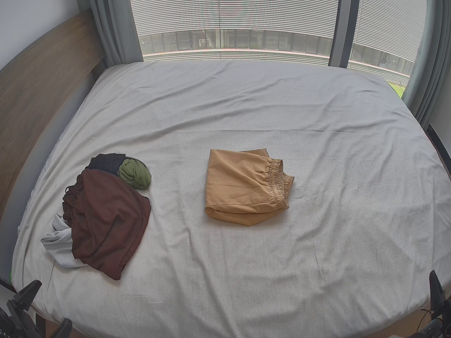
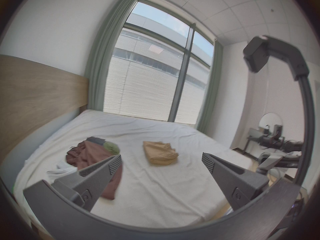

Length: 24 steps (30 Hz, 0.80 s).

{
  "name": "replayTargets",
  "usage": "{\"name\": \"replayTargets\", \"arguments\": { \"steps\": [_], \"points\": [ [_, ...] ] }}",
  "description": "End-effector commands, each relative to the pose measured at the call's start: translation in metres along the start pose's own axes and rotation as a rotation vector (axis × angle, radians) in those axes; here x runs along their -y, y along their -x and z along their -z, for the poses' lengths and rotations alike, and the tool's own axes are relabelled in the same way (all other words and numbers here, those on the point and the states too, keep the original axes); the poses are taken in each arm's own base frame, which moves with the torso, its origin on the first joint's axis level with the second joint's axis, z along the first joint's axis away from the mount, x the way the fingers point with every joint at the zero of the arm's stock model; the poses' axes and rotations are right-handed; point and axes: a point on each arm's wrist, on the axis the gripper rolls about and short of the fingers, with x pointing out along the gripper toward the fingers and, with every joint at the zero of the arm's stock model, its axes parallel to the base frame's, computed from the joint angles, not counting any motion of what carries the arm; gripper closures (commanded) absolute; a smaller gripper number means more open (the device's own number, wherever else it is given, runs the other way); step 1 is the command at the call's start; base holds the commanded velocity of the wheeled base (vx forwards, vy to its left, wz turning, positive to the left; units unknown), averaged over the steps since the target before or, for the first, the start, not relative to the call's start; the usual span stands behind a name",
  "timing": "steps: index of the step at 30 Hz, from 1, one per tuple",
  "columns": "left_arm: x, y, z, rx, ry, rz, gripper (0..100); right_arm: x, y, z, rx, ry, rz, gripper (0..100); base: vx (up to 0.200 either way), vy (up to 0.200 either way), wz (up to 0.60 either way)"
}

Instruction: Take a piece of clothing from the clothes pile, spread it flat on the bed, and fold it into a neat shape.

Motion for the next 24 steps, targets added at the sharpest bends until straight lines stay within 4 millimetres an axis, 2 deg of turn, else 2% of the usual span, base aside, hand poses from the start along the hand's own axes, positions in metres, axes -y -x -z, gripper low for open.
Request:
{"name": "replayTargets", "arguments": {
  "steps": [1,6,14,17,20,24],
  "points": [
    [-0.002,0.0069,0.0171,-0.004,-0.069,-0.245,0,0.0037,0.0015,0.0106,-0.04,0.083,0.138,0,0.0,0.0,0.0],
    [-0.0055,0.0082,0.0156,0.018,-0.108,-0.417,0,0.0012,0.0021,0.0114,-0.04,0.094,0.018,0,0.0,0.0,0.0],
    [-0.0075,0.009,0.0173,0.005,-0.124,-0.506,0,-0.0004,0.0022,0.0116,-0.042,0.135,-0.064,0,0.0,0.0,0.0],
    [-0.0079,0.0093,0.0235,-0.058,-0.127,-0.488,0,0.0,0.0021,0.0116,-0.042,0.108,-0.04,0,0.0,0.0,0.0],
    [-0.0073,0.0089,0.0223,-0.049,-0.133,-0.459,0,0.0026,0.0022,0.0114,-0.04,0.094,0.075,0,0.0,0.0,0.0],
    [-0.0073,0.0089,0.0223,-0.049,-0.132,-0.459,0,0.003,0.0022,0.0114,-0.039,0.097,0.098,0,0.0,0.0,0.0]
  ]
}}
